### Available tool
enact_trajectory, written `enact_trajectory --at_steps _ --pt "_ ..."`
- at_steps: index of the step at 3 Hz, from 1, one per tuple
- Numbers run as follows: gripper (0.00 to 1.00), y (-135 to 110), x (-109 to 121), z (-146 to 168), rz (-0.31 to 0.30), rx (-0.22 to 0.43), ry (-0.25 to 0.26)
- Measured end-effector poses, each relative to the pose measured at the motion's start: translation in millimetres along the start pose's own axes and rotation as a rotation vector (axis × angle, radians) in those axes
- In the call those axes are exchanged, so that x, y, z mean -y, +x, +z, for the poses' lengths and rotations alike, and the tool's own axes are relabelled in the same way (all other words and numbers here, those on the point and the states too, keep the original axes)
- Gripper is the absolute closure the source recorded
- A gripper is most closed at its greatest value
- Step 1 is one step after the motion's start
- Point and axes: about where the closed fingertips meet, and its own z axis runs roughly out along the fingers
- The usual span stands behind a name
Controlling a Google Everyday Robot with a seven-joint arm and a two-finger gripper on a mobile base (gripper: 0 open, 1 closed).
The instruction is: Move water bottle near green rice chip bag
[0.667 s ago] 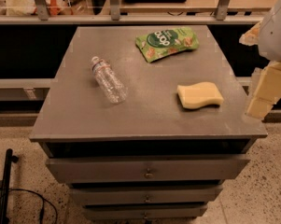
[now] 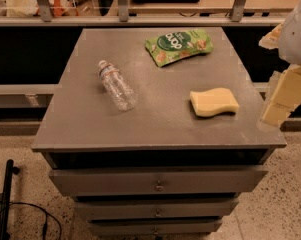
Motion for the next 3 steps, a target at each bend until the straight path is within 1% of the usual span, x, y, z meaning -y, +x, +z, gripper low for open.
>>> enact_trajectory --at_steps 1,2,3 --pt "0.00 -1 -6 1 0.152 0.091 0.000" --pt "0.00 -13 -20 -3 0.319 0.223 0.022" --pt "0.00 -23 -36 1 0.473 0.307 0.089"
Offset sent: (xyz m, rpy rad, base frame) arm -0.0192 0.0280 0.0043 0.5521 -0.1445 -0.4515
